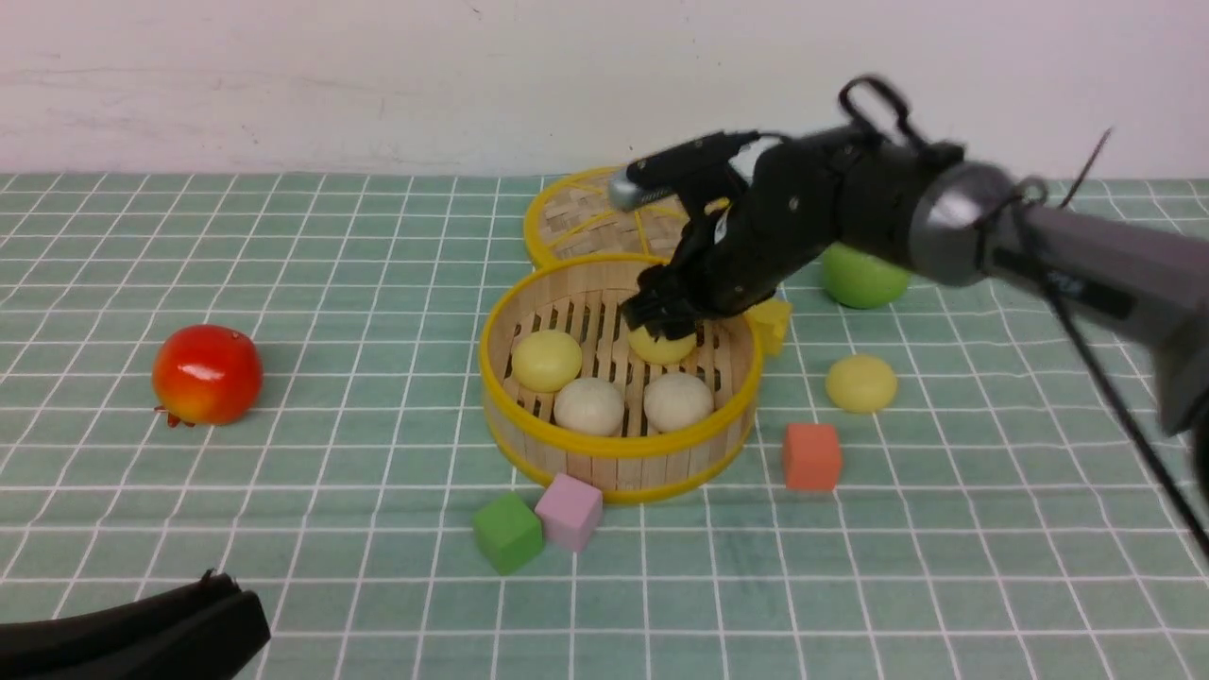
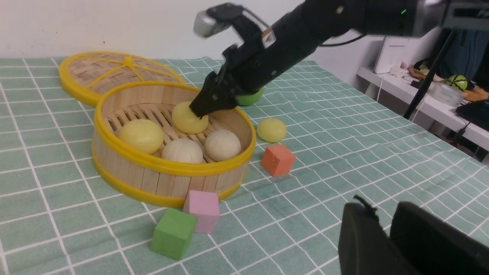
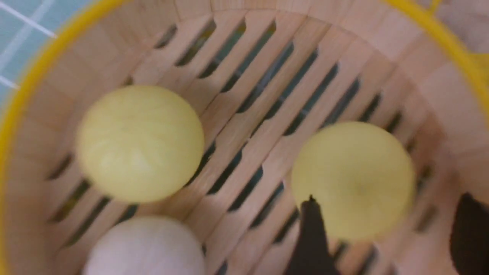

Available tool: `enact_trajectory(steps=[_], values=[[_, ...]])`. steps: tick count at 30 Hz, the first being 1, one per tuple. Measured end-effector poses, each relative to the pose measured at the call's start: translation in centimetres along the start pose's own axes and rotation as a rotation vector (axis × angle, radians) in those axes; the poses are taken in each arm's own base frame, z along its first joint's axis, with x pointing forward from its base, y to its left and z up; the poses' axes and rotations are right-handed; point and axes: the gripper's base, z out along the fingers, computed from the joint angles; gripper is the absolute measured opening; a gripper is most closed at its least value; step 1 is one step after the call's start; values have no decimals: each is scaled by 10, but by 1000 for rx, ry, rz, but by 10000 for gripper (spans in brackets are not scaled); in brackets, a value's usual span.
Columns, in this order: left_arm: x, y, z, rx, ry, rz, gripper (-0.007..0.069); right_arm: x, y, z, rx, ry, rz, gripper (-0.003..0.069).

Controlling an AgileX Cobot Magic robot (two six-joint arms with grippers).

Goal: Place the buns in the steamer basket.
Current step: Use the right arm to put the steamed stuffed bun into the steamer, then use the right arm to grab a steamed stuffed bun

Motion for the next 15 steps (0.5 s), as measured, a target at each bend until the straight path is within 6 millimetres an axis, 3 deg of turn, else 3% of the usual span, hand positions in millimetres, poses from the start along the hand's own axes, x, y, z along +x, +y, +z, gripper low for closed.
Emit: enact_trajectory(steps=[1, 3, 6, 7, 10, 11, 15], values=[[0, 0, 0, 0, 0, 0, 121, -8, -3, -23, 16, -12, -7, 486], [0, 0, 0, 0, 0, 0, 122, -13, -8, -40, 37, -20, -17, 486], [0, 0, 0, 0, 0, 0, 125, -12, -42, -75, 147, 53, 12, 452], [0, 0, 0, 0, 0, 0, 125, -11, -47, -76, 157, 63, 25, 449], [0, 0, 0, 0, 0, 0, 128, 23, -84, -57, 204, 271, 126, 395], [0, 0, 0, 0, 0, 0, 128, 25, -85, -55, 206, 281, 131, 395], [0, 0, 0, 0, 0, 0, 131, 49, -113, -17, 174, 337, 250, 365]])
